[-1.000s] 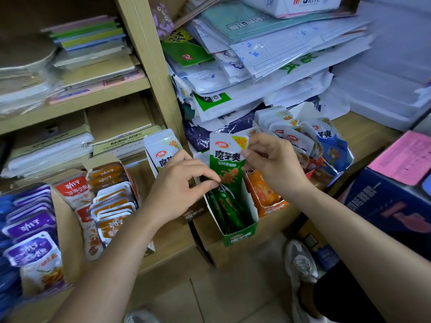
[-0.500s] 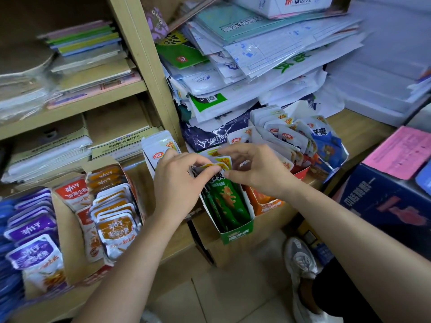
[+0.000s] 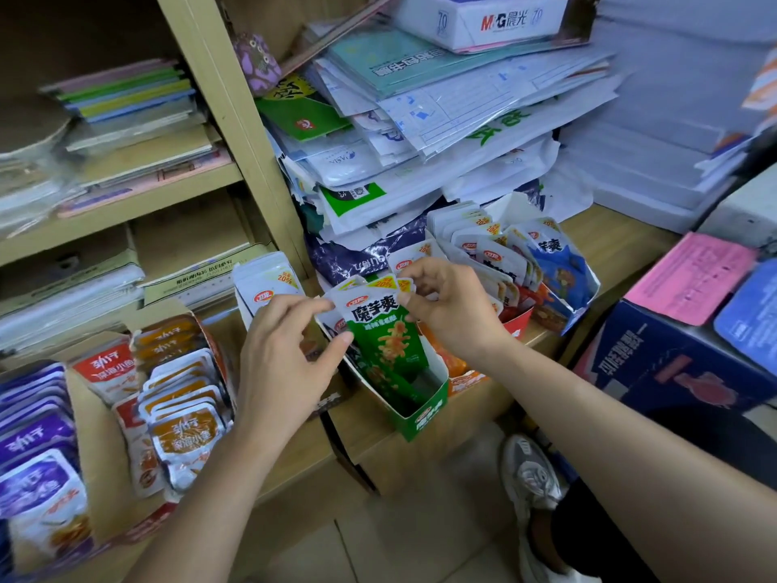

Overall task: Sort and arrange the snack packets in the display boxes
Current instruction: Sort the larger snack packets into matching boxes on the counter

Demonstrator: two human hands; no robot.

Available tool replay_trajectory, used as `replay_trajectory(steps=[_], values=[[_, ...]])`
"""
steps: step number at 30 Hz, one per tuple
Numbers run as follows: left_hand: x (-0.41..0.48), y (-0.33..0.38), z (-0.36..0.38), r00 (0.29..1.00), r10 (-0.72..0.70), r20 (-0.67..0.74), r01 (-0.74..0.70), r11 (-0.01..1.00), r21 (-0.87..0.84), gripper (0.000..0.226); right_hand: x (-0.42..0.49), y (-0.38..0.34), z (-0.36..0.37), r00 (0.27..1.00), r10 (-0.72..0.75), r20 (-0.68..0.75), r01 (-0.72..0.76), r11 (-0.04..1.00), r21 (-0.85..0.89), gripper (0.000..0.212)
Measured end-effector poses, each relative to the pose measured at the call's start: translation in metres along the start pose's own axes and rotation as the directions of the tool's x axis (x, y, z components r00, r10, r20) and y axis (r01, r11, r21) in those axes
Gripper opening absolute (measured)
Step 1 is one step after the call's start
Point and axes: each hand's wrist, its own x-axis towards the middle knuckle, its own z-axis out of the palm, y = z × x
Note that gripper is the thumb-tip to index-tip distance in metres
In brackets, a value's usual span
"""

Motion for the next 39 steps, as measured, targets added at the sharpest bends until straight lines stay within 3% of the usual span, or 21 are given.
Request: replay_trajectory(steps=[9, 12, 16, 17, 19, 23, 31, 37, 39], values=[[-0.006, 0.002, 0.003, 1.000, -0.012, 0.022, 0.013, 0.996, -0.083, 0.010, -0.003, 0.008, 0.011, 0.996, -0.051, 0.067, 0.067, 0.962, -0.266, 0.021], [-0.003, 0.002, 0.004, 1.000, 0.007, -0.010, -0.008, 0.997, -0.072, 0.010, -0.005, 0.007, 0.011, 0.996, -0.076, 0.053, 0.089, 0.952, -0.293, 0.021], [0.002, 0.002, 0.004, 0.998, 0.052, -0.042, -0.055, 0.996, -0.072, 0.011, -0.004, 0.011, 0.010, 0.998, -0.023, -0.050, 0.010, 0.968, -0.252, 0.013], [0.003, 0.002, 0.002, 0.998, 0.056, -0.025, -0.058, 0.995, -0.086, 0.008, -0.004, 0.011, 0.008, 0.995, -0.024, -0.099, -0.002, 0.967, -0.255, 0.007], [0.003, 0.000, -0.001, 0.995, 0.086, 0.052, -0.081, 0.993, -0.085, 0.005, -0.003, 0.010, 0.005, 0.978, -0.040, -0.203, -0.016, 0.964, -0.267, 0.019], [0.006, -0.011, -0.012, 0.959, 0.139, 0.246, -0.141, 0.990, -0.012, 0.018, 0.000, 0.009, 0.003, 0.957, -0.065, -0.281, 0.002, 0.976, -0.218, 0.015], [0.017, -0.014, -0.021, 0.920, 0.156, 0.359, -0.156, 0.987, -0.031, 0.015, -0.004, 0.003, 0.007, 0.971, -0.138, -0.193, 0.085, 0.961, -0.262, 0.014], [0.021, -0.018, -0.030, 0.907, 0.149, 0.393, -0.119, 0.988, -0.100, 0.021, -0.002, 0.009, 0.005, 0.995, -0.070, -0.070, 0.047, 0.955, -0.291, 0.020], [0.023, -0.013, -0.028, 0.895, 0.146, 0.421, -0.157, 0.988, -0.009, 0.016, -0.003, 0.010, 0.007, 0.999, -0.041, -0.006, 0.037, 0.953, -0.300, 0.016]])
